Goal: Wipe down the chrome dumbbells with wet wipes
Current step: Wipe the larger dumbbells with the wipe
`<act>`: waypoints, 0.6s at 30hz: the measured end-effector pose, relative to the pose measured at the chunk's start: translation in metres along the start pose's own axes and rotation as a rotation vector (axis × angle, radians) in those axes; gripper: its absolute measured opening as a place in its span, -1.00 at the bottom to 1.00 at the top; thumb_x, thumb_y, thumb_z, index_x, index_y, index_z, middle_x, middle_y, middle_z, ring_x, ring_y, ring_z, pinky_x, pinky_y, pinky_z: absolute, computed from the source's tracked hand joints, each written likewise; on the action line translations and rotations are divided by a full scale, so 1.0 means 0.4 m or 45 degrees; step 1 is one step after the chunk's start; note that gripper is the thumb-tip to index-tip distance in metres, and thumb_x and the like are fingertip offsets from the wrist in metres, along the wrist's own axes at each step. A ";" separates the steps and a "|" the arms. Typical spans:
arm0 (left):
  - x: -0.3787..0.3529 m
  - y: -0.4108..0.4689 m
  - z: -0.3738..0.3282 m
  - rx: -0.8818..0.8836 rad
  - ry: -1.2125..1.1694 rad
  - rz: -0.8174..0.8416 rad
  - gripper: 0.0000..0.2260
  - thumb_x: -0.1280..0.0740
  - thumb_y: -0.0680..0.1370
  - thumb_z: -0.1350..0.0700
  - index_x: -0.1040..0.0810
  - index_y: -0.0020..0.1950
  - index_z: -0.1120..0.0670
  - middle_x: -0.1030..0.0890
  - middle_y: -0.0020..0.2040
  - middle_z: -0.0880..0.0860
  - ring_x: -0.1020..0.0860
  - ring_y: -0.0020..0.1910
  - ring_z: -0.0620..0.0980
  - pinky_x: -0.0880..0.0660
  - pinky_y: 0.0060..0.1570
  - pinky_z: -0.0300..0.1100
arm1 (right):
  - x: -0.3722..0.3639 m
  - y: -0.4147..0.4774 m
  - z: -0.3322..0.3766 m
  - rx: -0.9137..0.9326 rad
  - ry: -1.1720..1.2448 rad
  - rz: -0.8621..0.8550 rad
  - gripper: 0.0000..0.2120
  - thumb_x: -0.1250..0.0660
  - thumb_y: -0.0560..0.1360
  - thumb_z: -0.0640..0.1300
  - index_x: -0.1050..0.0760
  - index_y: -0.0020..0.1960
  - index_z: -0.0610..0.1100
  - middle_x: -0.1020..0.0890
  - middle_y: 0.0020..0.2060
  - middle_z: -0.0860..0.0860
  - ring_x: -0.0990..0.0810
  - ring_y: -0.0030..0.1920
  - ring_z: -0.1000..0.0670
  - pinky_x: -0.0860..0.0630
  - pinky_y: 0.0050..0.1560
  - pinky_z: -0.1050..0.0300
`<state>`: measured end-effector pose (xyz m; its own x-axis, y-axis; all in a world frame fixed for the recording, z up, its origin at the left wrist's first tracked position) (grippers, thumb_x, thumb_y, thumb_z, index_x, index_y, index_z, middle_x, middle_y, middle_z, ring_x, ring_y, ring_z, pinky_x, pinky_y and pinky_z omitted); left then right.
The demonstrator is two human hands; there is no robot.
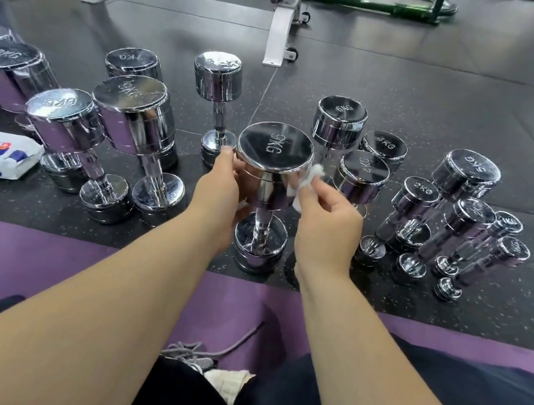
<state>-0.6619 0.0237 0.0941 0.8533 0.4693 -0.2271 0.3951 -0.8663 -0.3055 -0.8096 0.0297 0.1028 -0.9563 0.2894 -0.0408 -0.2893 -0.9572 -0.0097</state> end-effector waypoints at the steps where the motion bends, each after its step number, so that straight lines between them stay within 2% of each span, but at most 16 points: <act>1: 0.002 0.003 0.006 0.014 0.015 0.005 -0.62 -0.10 0.64 -0.18 -0.59 -0.14 -0.02 -0.65 -0.30 -0.07 -0.58 -0.17 -0.04 -0.53 -0.08 -0.13 | 0.002 0.002 -0.018 -0.081 0.022 -0.009 -0.75 -0.39 0.53 -0.21 -0.61 0.21 -0.15 -0.63 -0.14 0.21 -0.60 -0.07 0.25 -0.50 0.04 0.32; 4: 0.004 0.011 0.016 0.038 0.047 -0.010 -0.60 -0.10 0.64 -0.18 -0.63 -0.11 0.00 -0.68 -0.16 0.01 -0.62 -0.15 -0.01 -0.58 -0.04 -0.10 | -0.012 0.019 -0.048 -0.399 0.246 0.037 -0.76 -0.33 0.55 -0.31 -0.59 0.18 -0.14 -0.64 -0.18 0.15 -0.62 -0.10 0.18 -0.55 0.13 0.19; 6: 0.006 0.018 0.021 0.033 0.048 -0.030 -0.60 -0.11 0.64 -0.17 -0.63 -0.13 0.01 -0.68 -0.15 0.04 -0.62 -0.18 0.00 -0.59 -0.02 -0.09 | -0.031 0.007 -0.062 -0.658 0.445 0.082 -0.75 -0.23 0.58 -0.38 -0.58 0.19 -0.23 -0.65 -0.23 0.06 -0.64 -0.20 0.12 -0.58 0.16 0.11; 7: 0.005 0.021 0.022 0.032 0.056 -0.028 -0.59 -0.11 0.64 -0.17 -0.63 -0.13 0.01 -0.67 -0.16 0.04 -0.62 -0.18 0.00 -0.59 -0.02 -0.09 | -0.036 0.002 -0.067 -0.746 0.548 0.085 -0.73 -0.19 0.58 -0.42 -0.56 0.20 -0.29 -0.65 -0.23 0.02 -0.63 -0.26 0.11 -0.61 0.10 0.12; 9: 0.008 0.027 0.022 0.038 0.066 -0.022 -0.58 -0.11 0.63 -0.18 -0.64 -0.10 0.02 -0.69 -0.14 0.05 -0.63 -0.16 0.00 -0.59 -0.01 -0.09 | -0.034 0.002 -0.048 -0.799 0.716 0.063 -0.68 -0.13 0.54 -0.48 -0.54 0.21 -0.37 -0.63 -0.16 -0.06 -0.62 -0.35 0.11 -0.61 -0.24 0.26; 10: 0.010 0.029 0.024 0.045 0.075 -0.016 -0.58 -0.10 0.62 -0.19 -0.65 -0.07 0.03 -0.69 -0.11 0.05 -0.64 -0.13 0.01 -0.59 0.00 -0.08 | -0.026 0.011 -0.037 -0.783 0.773 0.029 -0.66 -0.11 0.52 -0.50 -0.53 0.20 -0.38 -0.63 -0.12 -0.08 -0.63 -0.32 0.09 -0.57 -0.32 0.28; 11: 0.009 0.033 0.024 0.053 0.079 -0.012 -0.57 -0.10 0.62 -0.20 -0.66 -0.03 0.03 -0.70 -0.09 0.04 -0.64 -0.11 0.02 -0.58 0.01 -0.08 | -0.016 0.033 -0.031 -0.752 0.805 -0.016 -0.64 -0.10 0.50 -0.51 -0.54 0.20 -0.37 -0.64 -0.08 -0.11 -0.67 -0.21 0.03 -0.58 -0.26 0.25; 13: 0.012 0.033 0.026 0.047 0.078 -0.027 -0.59 -0.10 0.62 -0.18 -0.65 -0.02 0.03 -0.70 -0.11 0.02 -0.63 -0.12 0.00 -0.59 0.01 -0.09 | -0.007 0.067 -0.027 -0.732 0.823 -0.049 -0.60 -0.07 0.50 -0.52 -0.53 0.23 -0.35 -0.63 0.04 -0.20 -0.66 0.04 -0.11 -0.62 0.02 0.09; 14: 0.010 0.031 0.023 0.031 0.086 -0.028 -0.61 -0.10 0.63 -0.16 -0.64 -0.06 0.02 -0.69 -0.15 0.00 -0.62 -0.14 -0.02 -0.59 0.00 -0.09 | -0.008 0.075 -0.024 -0.739 0.808 -0.016 -0.58 -0.06 0.50 -0.52 -0.51 0.25 -0.35 -0.61 0.09 -0.24 -0.64 0.09 -0.15 -0.61 0.12 0.03; 16: 0.002 0.026 0.019 0.021 0.065 -0.036 -0.63 -0.11 0.64 -0.14 -0.61 -0.15 -0.01 -0.67 -0.23 -0.03 -0.61 -0.18 -0.03 -0.58 0.01 -0.09 | -0.013 0.069 -0.023 -0.765 0.767 0.055 -0.60 -0.06 0.50 -0.52 -0.53 0.20 -0.35 -0.62 0.10 -0.26 -0.66 0.07 -0.16 -0.60 0.16 -0.03; 18: 0.003 0.022 0.024 0.014 0.057 -0.045 -0.62 -0.12 0.64 -0.14 -0.61 -0.20 -0.03 -0.66 -0.30 -0.05 -0.60 -0.21 -0.03 -0.58 0.02 -0.07 | -0.021 0.052 -0.030 -0.803 0.722 0.120 -0.67 -0.05 0.52 -0.52 -0.52 0.11 -0.36 -0.69 -0.03 -0.22 -0.70 -0.03 -0.10 -0.63 0.08 -0.01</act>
<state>-0.6605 0.0182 0.0824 0.8533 0.4914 -0.1744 0.4218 -0.8472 -0.3230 -0.8073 0.0073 0.0910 -0.7610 0.3244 -0.5619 0.0290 -0.8482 -0.5289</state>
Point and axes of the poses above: each hand's wrist, its own y-axis towards the middle knuckle, its own x-axis out of the back of the hand, z = x × y, the point moved 5 cm from there along y, towards the middle knuckle
